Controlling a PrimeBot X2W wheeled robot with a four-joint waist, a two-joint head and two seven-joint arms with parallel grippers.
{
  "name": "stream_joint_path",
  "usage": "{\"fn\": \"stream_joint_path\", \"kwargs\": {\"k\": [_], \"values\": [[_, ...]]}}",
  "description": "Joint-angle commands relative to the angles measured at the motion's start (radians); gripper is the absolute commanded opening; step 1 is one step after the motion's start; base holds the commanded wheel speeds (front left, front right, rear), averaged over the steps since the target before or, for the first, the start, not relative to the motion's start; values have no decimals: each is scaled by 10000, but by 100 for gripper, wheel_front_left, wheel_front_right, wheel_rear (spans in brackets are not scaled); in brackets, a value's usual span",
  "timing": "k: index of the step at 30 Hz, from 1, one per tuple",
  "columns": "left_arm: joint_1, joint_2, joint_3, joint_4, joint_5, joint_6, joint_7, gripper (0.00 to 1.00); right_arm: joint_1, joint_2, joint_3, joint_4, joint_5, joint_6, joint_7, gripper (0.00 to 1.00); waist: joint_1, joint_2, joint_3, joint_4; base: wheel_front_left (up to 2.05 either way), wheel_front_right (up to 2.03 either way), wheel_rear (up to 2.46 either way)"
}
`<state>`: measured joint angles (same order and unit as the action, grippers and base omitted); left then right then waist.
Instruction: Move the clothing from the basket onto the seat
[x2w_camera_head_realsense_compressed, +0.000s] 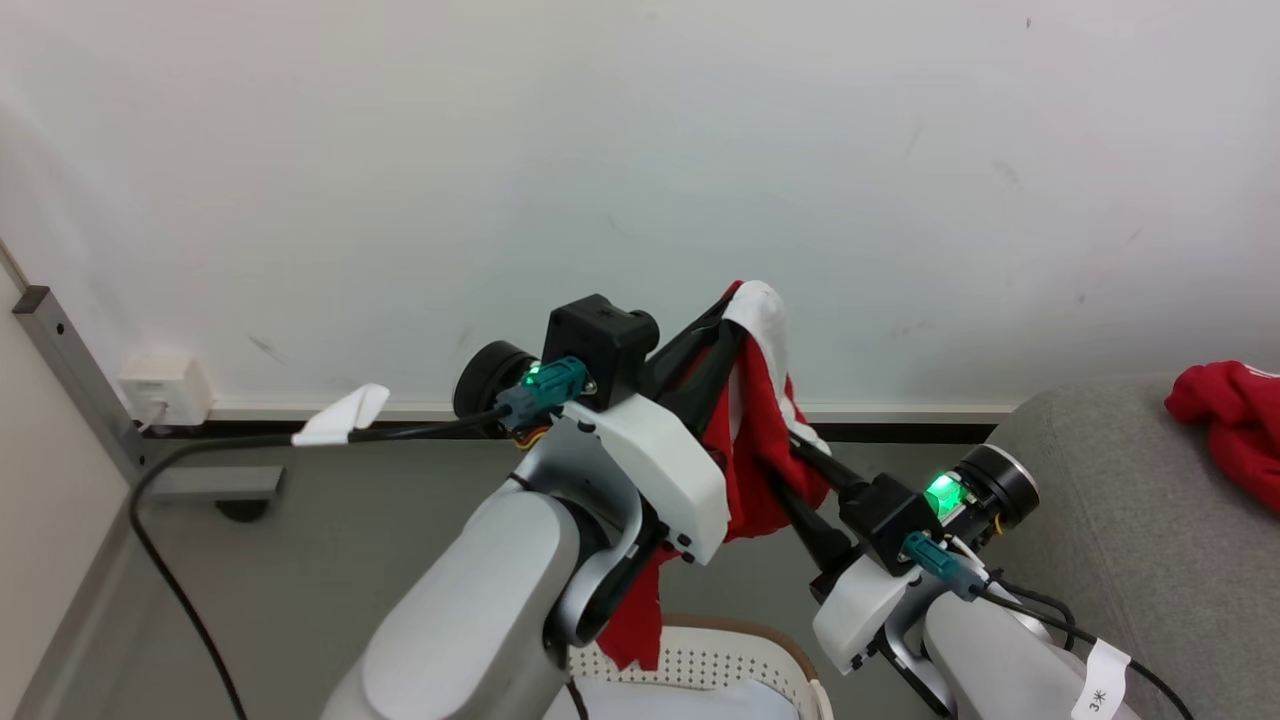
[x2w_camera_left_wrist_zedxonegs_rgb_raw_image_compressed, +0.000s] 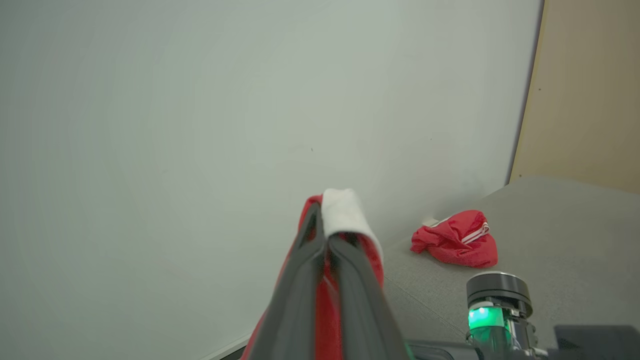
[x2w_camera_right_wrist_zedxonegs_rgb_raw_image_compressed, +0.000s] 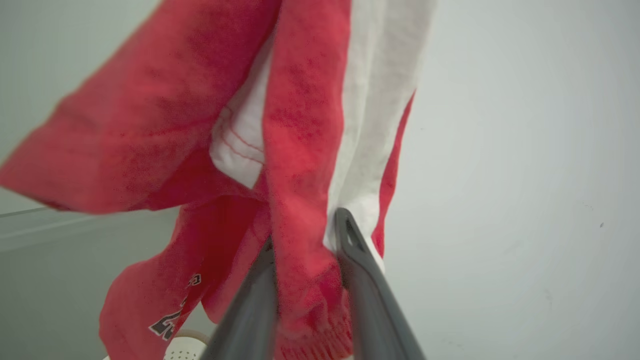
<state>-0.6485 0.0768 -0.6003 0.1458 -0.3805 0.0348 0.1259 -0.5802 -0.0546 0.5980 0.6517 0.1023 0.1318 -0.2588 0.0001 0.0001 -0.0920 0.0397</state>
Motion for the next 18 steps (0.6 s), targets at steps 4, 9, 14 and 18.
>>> {"fn": "stream_joint_path", "kwargs": {"k": [4, 9, 14, 18], "values": [[-81, -23, -76, 90, -65, 63, -14, 0, -167, 22, -112, -16, 397, -22, -69, 0, -1, -1, -45, 32, 0, 0, 0], [12, 86, -54, 292, -35, 143, -120, 27, -117, 26, -438, -118, 529, -22, -68, 0, -1, -1, -23, -7, 0, 0, 0], [163, 223, -158, 507, 49, 161, -106, 100, -140, 27, -875, -242, 563, -22, -68, 0, -1, -1, 33, -76, 0, 0, 0], [418, 264, -344, 632, -91, 5, -49, 100, -156, 29, -1284, -231, 484, -22, -69, 0, -1, -1, 81, -115, 0, 0, 0]]}}
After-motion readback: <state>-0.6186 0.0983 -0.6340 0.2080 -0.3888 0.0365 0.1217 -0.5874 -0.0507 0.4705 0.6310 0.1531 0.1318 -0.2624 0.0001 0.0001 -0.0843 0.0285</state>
